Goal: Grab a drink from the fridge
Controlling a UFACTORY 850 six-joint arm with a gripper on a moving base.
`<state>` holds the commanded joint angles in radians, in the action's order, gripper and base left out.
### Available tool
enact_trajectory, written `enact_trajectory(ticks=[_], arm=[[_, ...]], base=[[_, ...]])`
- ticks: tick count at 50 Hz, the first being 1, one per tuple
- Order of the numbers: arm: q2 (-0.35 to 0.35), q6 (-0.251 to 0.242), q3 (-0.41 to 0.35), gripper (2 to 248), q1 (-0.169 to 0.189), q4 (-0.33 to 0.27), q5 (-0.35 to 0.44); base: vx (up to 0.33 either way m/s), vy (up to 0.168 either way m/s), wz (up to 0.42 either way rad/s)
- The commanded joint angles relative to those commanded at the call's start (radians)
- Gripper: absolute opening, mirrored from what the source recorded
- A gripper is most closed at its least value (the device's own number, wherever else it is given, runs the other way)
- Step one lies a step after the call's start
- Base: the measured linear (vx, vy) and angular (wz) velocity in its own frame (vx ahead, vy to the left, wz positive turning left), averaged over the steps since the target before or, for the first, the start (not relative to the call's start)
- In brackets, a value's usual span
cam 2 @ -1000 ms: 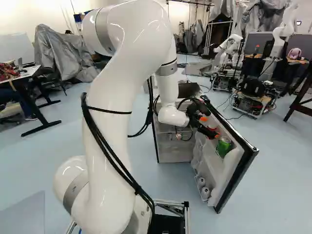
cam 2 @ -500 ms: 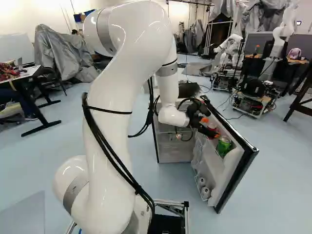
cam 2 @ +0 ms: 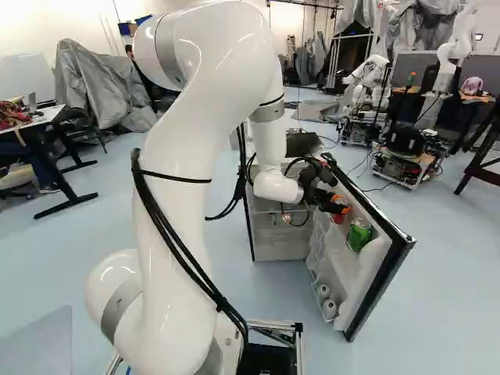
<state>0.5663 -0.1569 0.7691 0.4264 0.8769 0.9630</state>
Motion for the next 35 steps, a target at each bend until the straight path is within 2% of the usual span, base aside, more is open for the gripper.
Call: enact_trajectory(ticks=[21,35], arm=[[-0.002,0.000,-0.003,96,-0.002,0.000,0.002],[-0.021,0.000,-0.031,96,-0.018,0.000,0.050]], base=[[0.000,0.000,0.000],[0.000,0.000,0.000]])
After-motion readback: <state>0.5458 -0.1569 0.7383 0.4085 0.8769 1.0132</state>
